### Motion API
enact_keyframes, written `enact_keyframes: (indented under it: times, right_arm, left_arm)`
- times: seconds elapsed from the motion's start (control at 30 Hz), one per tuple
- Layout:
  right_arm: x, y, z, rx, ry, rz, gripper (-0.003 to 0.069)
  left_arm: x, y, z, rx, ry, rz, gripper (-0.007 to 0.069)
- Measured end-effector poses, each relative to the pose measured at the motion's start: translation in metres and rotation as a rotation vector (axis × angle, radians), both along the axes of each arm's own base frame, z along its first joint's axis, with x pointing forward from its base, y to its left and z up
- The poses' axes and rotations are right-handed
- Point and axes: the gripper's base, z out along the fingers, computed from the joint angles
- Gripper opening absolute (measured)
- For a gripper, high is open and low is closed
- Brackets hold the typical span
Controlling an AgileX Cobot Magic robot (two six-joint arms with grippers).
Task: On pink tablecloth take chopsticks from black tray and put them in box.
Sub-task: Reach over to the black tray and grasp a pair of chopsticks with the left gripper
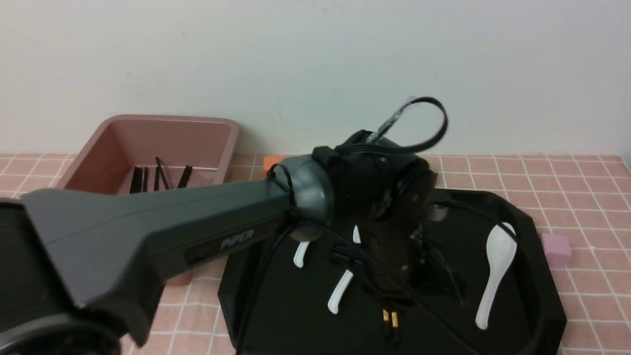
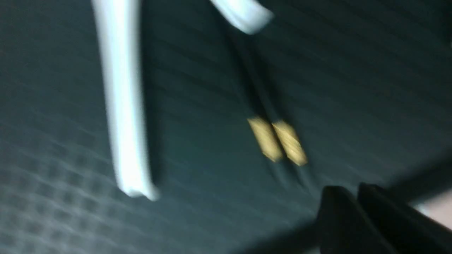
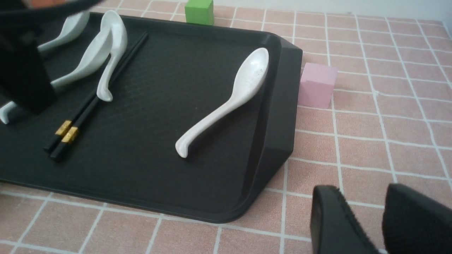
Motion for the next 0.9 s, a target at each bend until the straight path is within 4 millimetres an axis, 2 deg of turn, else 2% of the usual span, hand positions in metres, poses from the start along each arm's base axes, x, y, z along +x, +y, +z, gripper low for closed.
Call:
enact_keyframes:
  times: [0.13, 0.23, 0.33, 0.43, 0.63, 0.73, 0.87, 0.9]
  right_arm:
    - [0.0, 0.0, 0.0, 0.0, 0.0, 0.0, 0.0239]
    - [0.0, 0.0, 0.0, 0.0, 0.0, 0.0, 0.0239]
    - [0.0, 0.0, 0.0, 0.0, 0.0, 0.0, 0.0239]
    - [0.0, 0.0, 0.0, 0.0, 0.0, 0.0, 0.0239]
    - [0.0, 0.0, 0.0, 0.0, 0.0, 0.0, 0.0239]
    - [0.0, 0.0, 0.0, 0.0, 0.0, 0.0, 0.0239]
    - [0.0, 0.0, 0.0, 0.0, 0.0, 0.0, 0.0239]
    - [0.0, 0.0, 0.0, 0.0, 0.0, 0.0, 0.0239]
  left_arm:
    - [0.011, 0.001, -0.018, 0.03, -0.013, 0.006, 0.0292]
    - [0.015, -0.003, -0.027, 0.025, -0.03, 0.009, 0.0352]
    - [0.018, -0.006, -0.035, 0.019, -0.042, 0.014, 0.0372]
    - [0.021, -0.006, -0.046, 0.04, -0.048, 0.007, 0.0376]
    - [0.024, -0.006, -0.049, 0.06, -0.069, -0.005, 0.0372]
    - [0.025, -0.006, -0.049, 0.071, -0.078, -0.01, 0.0336]
    - [0.025, -0.004, -0.049, 0.088, -0.074, -0.001, 0.0213]
    - [0.025, -0.004, -0.049, 0.089, -0.073, 0.001, 0.0205]
